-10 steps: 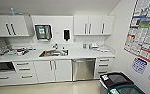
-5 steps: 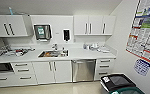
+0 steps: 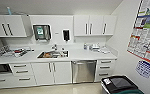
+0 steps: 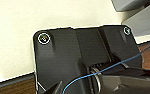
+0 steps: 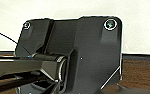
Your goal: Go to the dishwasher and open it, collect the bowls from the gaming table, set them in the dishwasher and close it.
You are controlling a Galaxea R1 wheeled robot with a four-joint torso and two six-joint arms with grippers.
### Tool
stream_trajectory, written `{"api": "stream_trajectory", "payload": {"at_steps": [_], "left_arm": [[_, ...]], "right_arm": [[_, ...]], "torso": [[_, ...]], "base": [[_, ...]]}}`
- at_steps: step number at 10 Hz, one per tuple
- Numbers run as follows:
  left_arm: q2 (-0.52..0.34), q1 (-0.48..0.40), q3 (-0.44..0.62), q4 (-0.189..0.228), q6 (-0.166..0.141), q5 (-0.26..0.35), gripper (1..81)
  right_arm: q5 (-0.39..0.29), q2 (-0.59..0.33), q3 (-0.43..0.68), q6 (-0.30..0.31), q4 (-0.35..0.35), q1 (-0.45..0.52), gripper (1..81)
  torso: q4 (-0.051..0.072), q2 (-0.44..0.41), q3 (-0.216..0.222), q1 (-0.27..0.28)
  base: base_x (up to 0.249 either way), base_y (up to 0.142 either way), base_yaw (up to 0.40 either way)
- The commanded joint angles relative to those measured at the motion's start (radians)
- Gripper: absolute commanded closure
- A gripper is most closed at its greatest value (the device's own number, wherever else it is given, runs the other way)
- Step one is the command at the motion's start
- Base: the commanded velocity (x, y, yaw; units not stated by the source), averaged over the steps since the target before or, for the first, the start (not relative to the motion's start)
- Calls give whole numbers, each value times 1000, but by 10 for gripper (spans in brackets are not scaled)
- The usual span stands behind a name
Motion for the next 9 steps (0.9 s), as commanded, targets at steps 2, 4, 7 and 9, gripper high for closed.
{"api": "stream_trajectory", "payload": {"at_steps": [2, 4, 7, 9], "left_arm": [[-14, -48, 4, -2, 0, 46, 10], [-12, -48, 4, -2, 0, 46, 10], [-12, -48, 4, -2, 0, 46, 10], [-11, -48, 4, -1, 0, 48, 10]], "right_arm": [[-50, -18, 5, -1, -6, 39, 10], [-50, -14, 3, -1, -6, 39, 10], [-50, -14, 2, -1, -6, 39, 10], [-50, -13, 0, -1, -6, 39, 10]], "torso": [[0, 0, 0, 1], [0, 0, 0, 1], [0, 0, 0, 1], [0, 0, 0, 1]], "base": [[87, 0, 0], [91, 0, 0], [93, 0, 0], [94, 0, 0]]}}
